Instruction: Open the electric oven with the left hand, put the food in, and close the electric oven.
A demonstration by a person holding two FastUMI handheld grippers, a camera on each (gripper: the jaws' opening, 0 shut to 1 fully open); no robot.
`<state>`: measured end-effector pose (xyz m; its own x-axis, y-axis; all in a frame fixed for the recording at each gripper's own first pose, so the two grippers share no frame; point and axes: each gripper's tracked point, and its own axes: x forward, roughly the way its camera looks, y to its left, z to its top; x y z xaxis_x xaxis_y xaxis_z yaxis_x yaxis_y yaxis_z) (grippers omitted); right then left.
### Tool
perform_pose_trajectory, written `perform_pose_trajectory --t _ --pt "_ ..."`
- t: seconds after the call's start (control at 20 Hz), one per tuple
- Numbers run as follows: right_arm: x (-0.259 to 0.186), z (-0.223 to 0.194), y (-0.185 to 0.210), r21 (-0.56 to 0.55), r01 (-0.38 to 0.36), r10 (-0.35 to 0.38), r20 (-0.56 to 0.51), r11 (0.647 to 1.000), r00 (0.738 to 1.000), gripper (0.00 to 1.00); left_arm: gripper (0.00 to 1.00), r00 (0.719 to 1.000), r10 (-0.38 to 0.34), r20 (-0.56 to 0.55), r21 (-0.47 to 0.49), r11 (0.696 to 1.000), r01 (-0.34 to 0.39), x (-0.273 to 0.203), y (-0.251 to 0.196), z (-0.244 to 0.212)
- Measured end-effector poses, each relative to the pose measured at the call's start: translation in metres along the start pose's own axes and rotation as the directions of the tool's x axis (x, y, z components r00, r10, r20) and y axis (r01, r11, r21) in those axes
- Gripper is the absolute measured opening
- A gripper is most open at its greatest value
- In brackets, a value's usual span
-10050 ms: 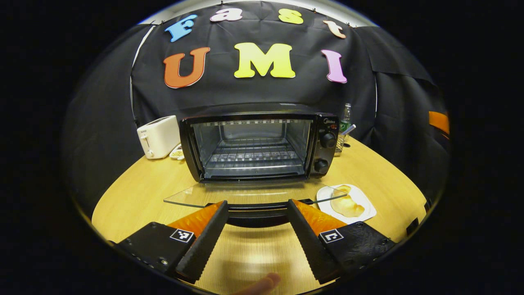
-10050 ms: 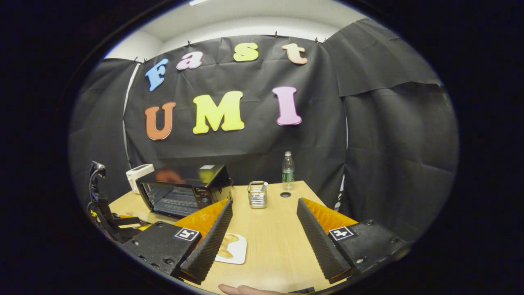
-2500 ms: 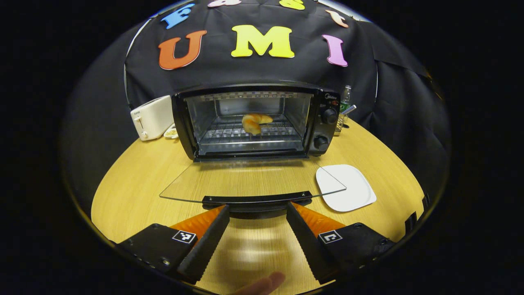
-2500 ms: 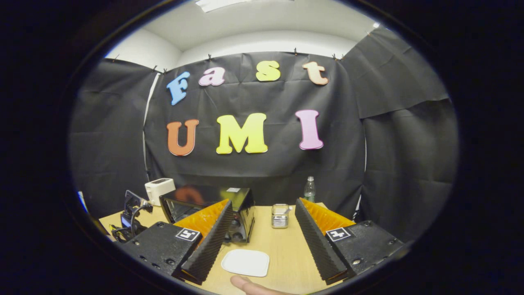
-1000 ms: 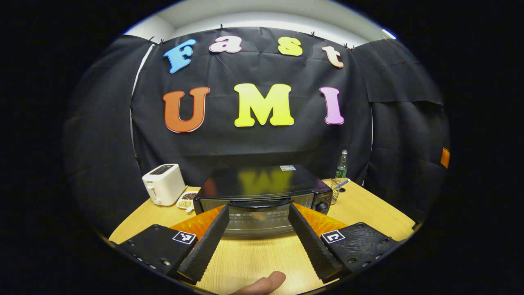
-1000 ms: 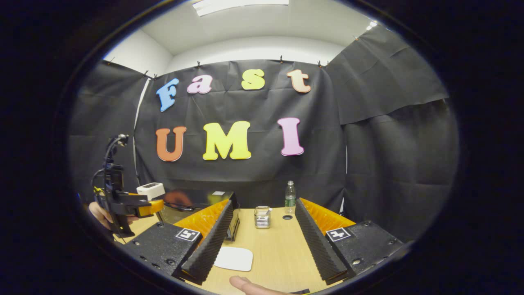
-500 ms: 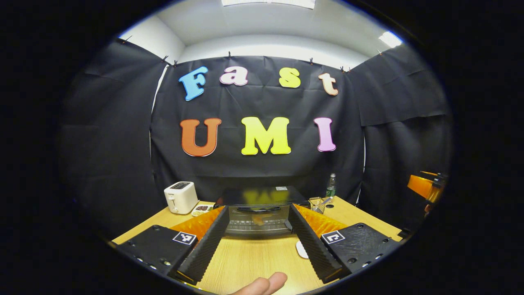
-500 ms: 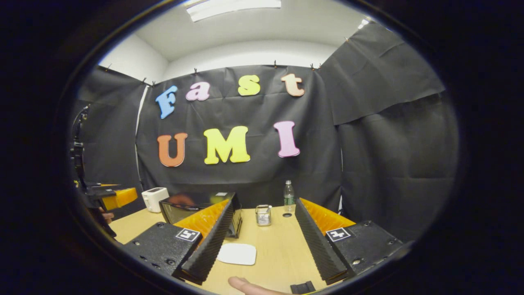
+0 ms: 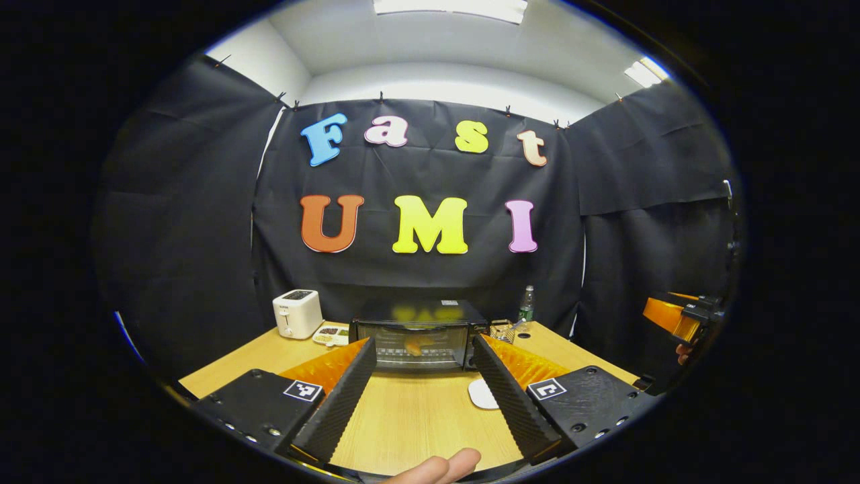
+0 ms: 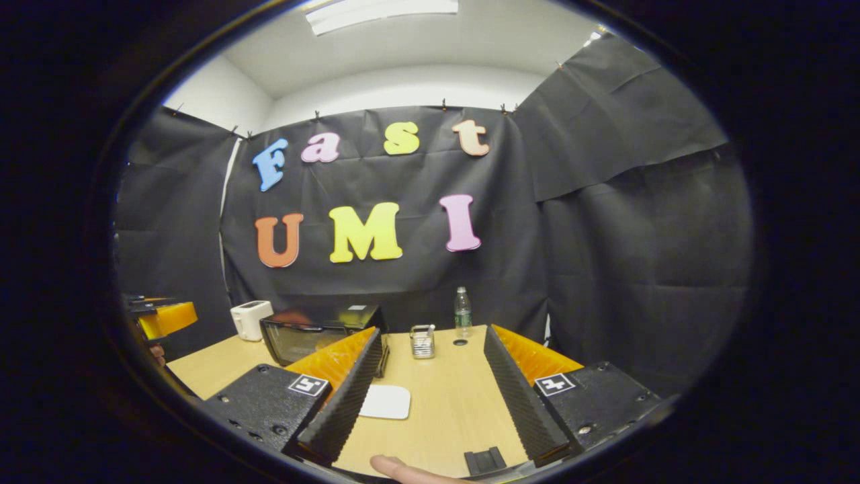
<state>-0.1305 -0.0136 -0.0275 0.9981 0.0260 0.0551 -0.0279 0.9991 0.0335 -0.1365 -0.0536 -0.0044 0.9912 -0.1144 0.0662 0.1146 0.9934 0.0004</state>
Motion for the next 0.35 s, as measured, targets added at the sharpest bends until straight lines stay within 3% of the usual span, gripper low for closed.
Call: perform_pose_trajectory --t 0.1,0.15,0.35 --pt "-0.0018 -0.003 -0.0078 -0.015 0.0 0.0 0.003 1.0 1.0 0.96 1.0 1.0 0.008 0.007 0.006 1.0 -0.008 -0.0026 0.0029 -0.0002" --pt "-0.0034 -0.0038 -0.0112 -0.018 0.006 -0.005 0.005 1.0 1.0 0.96 0.95 1.0 0.009 0.011 0.013 1.0 -0.009 -0.0021 0.0037 0.0002" --pt "-0.0032 -0.0114 -0.0052 -0.006 -0.015 0.015 -0.013 1.0 1.0 0.96 0.94 1.0 0.01 0.017 0.031 0.999 -0.01 -0.0049 0.0025 -0.0036"
